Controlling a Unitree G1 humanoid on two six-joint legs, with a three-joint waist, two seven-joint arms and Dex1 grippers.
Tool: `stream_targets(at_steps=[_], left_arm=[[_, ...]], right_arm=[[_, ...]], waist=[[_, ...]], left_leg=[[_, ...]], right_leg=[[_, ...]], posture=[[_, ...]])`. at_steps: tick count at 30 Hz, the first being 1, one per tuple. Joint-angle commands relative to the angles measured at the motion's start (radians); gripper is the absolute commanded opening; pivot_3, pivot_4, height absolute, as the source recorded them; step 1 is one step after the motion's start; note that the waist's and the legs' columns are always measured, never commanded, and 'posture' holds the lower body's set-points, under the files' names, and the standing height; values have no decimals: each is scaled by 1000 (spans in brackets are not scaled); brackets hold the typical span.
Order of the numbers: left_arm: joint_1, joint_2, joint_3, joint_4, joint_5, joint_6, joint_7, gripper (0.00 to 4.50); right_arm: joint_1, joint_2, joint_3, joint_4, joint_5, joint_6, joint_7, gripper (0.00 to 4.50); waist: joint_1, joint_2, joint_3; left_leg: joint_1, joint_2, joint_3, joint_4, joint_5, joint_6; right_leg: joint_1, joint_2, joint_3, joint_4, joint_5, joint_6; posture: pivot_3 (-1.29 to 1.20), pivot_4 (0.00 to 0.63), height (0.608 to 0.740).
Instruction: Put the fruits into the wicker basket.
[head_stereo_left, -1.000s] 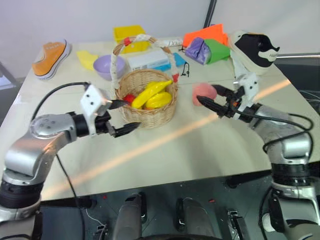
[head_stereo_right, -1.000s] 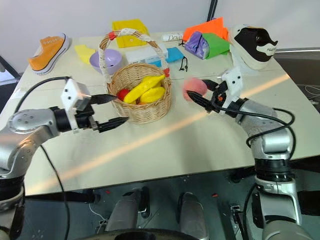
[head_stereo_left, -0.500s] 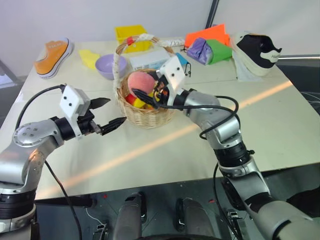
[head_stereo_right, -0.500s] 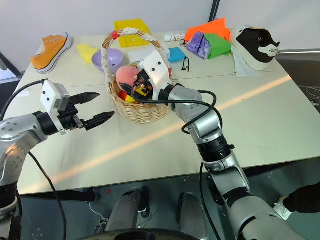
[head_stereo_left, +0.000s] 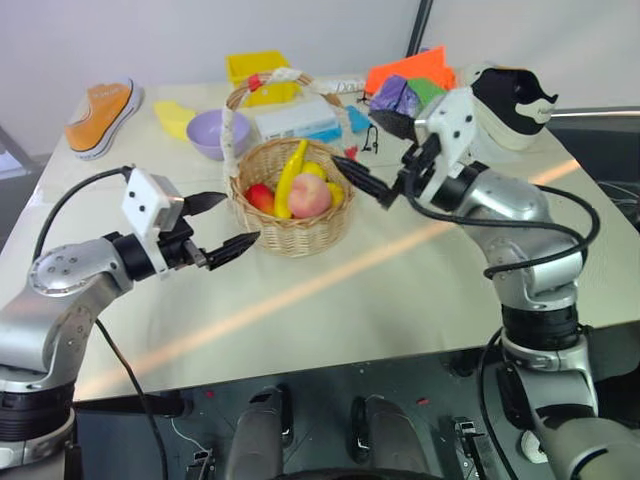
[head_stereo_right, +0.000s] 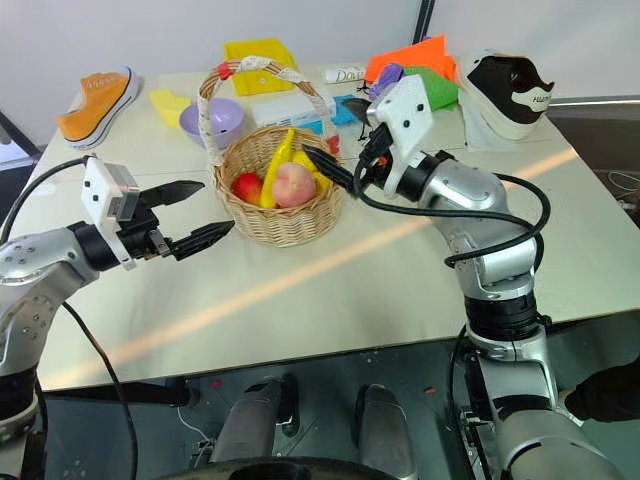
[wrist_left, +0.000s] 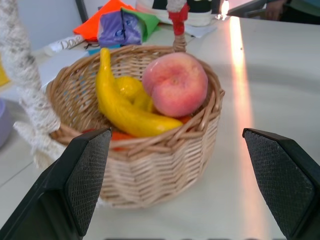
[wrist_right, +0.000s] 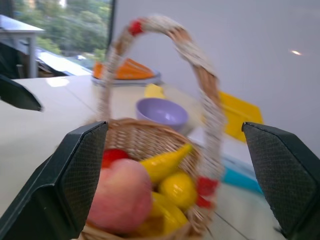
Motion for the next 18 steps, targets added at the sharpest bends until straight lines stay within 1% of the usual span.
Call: stream_targets(at_steps=[1, 4, 6, 7, 9, 10, 11, 13, 14, 16, 18], left_arm=[[-31, -16, -16, -8, 3, -31, 6, 4500], [-50, -35, -28, -6, 4, -33, 15, 4500], [-56, -44, -37, -5, 10, -35, 22, 4500], [-56, -48, -40, -7, 13, -37, 26, 4500], [-54, -53, -40, -13, 11, -38, 34, 4500], [-53, -56, -39, -16, 9, -38, 37, 4500], [-50, -58, -38, -20, 8, -37, 39, 4500], [-45, -59, -39, -25, 7, -39, 42, 4500], [-43, -60, -39, -26, 8, -39, 42, 4500], [-43, -60, -41, -25, 8, -40, 43, 4500], [-47, -60, -43, -23, 8, -41, 43, 4500]], right_arm=[[-44, 49, -5, 87, -27, -23, -56, 4478], [-72, 98, 0, 189, -37, -56, -66, 4478], [-89, 121, 1, 260, -54, -88, -80, 3946], [-91, 130, -5, 276, -52, -95, -82, 3570], [-90, 138, -14, 281, -49, -102, -83, 2655], [-88, 139, -16, 280, -47, -103, -82, 2032], [-87, 140, -18, 280, -45, -104, -82, 1565], [-85, 142, -23, 272, -40, -102, -86, 449], [-83, 141, -27, 264, -39, -100, -88, 12], [-81, 135, -35, 250, -36, -95, -93, 12], [-77, 98, -79, 220, -24, -88, -100, 12]], waist=[[-2, 0, 0], [-5, 0, 0], [-5, 0, 0], [-5, 0, 0], [-2, 0, 0], [-2, 0, 0], [-1, 0, 0], [-2, 0, 0], [-3, 0, 0], [-3, 0, 0], [-1, 0, 0]], left_leg=[[0, 0, 0, 0, 0, 0], [0, 0, 0, 0, 0, 0], [0, 0, 0, 0, 0, 0], [0, 0, 0, 0, 0, 0], [0, 0, 0, 0, 0, 0], [-1, 0, 0, 0, 0, 0], [-1, 0, 0, 0, 0, 0], [-1, 0, 0, 0, 0, 0], [-1, 0, 0, 0, 0, 0], [-1, 0, 0, 0, 0, 0], [-1, 0, 0, 0, 0, 0]], right_leg=[[0, 0, 0, 0, 0, 0], [0, 0, 0, 0, 0, 0], [0, 0, 0, 0, 0, 1], [0, 0, 0, 0, 0, 1], [0, 0, 0, 0, 0, 1], [0, 0, 0, 0, 0, 1], [0, 0, 0, 0, 0, 1], [0, 0, 0, 0, 0, 1], [0, 0, 0, 0, 0, 0], [0, 0, 0, 0, 0, 0], [0, 0, 0, 0, 0, 1]], posture=[[0, 150, 740], [0, 150, 740], [0, 150, 740], [0, 150, 740], [0, 150, 740], [0, 150, 740], [0, 150, 740], [0, 150, 740], [0, 150, 740], [0, 150, 740], [0, 150, 740]])
